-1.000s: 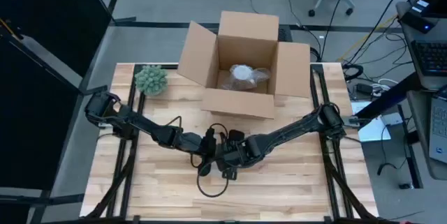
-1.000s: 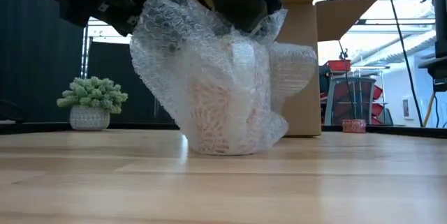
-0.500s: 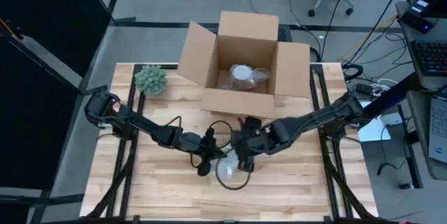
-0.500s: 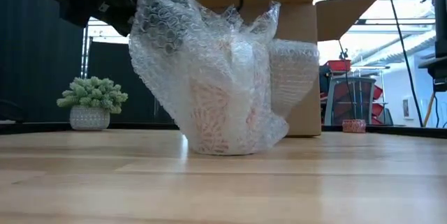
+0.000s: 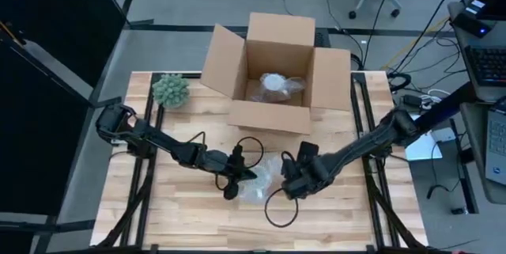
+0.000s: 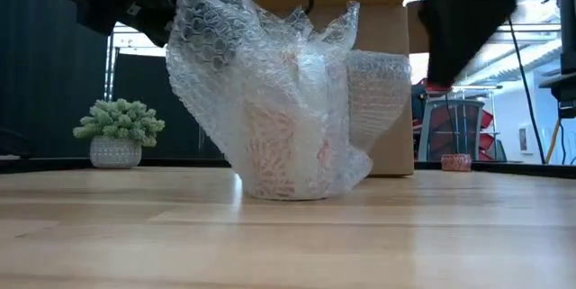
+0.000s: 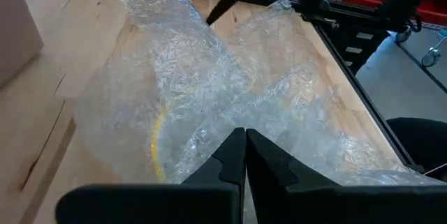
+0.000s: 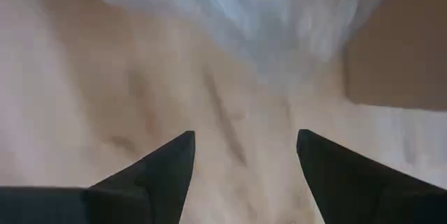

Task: Wrap mug
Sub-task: Wrap the orange mug with bubble wrap

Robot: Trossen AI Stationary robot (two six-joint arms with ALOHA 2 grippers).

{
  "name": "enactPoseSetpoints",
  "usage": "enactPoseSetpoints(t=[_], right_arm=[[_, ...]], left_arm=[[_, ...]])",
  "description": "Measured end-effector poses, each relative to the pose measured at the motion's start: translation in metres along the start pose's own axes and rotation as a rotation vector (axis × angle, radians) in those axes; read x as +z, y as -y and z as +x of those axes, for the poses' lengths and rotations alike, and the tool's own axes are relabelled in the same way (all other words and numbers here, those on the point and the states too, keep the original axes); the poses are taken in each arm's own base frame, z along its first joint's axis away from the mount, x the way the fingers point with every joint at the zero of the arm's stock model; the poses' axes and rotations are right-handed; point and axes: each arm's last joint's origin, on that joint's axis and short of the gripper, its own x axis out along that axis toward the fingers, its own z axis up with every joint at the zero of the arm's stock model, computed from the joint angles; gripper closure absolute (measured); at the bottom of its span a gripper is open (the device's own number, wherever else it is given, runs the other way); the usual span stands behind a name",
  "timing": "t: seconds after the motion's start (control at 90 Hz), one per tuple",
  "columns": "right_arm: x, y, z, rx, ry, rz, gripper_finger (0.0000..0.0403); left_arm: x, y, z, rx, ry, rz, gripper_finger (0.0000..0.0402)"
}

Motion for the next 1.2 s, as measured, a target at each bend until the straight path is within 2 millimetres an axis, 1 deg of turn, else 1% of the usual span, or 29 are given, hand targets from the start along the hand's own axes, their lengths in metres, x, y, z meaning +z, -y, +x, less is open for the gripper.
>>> enactPoseSetpoints(t=[0.078, 0.156, 0.256, 0.422, 0.567, 0.644, 0.778, 0.989, 1.2], right_arm=[[-0.007, -0.001, 0.015, -0.042, 0.040, -0.010, 0.0165], [-0.002, -0.007, 0.016, 0.008, 0.098, -0.059, 0.0165], [0.010, -0.018, 0.002, 0.087, 0.201, -0.133, 0.0165], [0.029, -0.036, -0.035, 0.217, 0.391, -0.230, 0.0165], [0.038, -0.048, -0.048, 0.331, 0.525, -0.290, 0.0165], [0.042, -0.051, -0.044, 0.345, 0.540, -0.313, 0.0165], [0.048, -0.052, -0.027, 0.318, 0.507, -0.360, 0.0165], [0.066, -0.050, 0.006, 0.464, 0.415, -0.341, 0.0165], [0.077, -0.043, 0.031, 0.538, 0.330, -0.317, 0.0165]], left_arm=[[0.000, 0.000, 0.000, -0.001, 0.003, 0.000, 0.0402], [0.001, 0.000, 0.000, -0.004, 0.012, -0.001, 0.0402], [0.001, 0.000, 0.000, -0.005, 0.017, -0.001, 0.0402], [0.001, 0.000, 0.000, -0.005, 0.015, -0.002, 0.0402], [0.001, 0.000, 0.000, -0.006, 0.016, -0.002, 0.0402], [0.001, 0.000, 0.000, -0.006, 0.015, -0.002, 0.0402], [0.001, 0.000, 0.000, -0.005, 0.016, -0.003, 0.0402], [0.001, 0.000, 0.000, -0.005, 0.015, -0.002, 0.0402], [0.002, -0.001, 0.000, -0.001, 0.018, -0.003, 0.0402]])
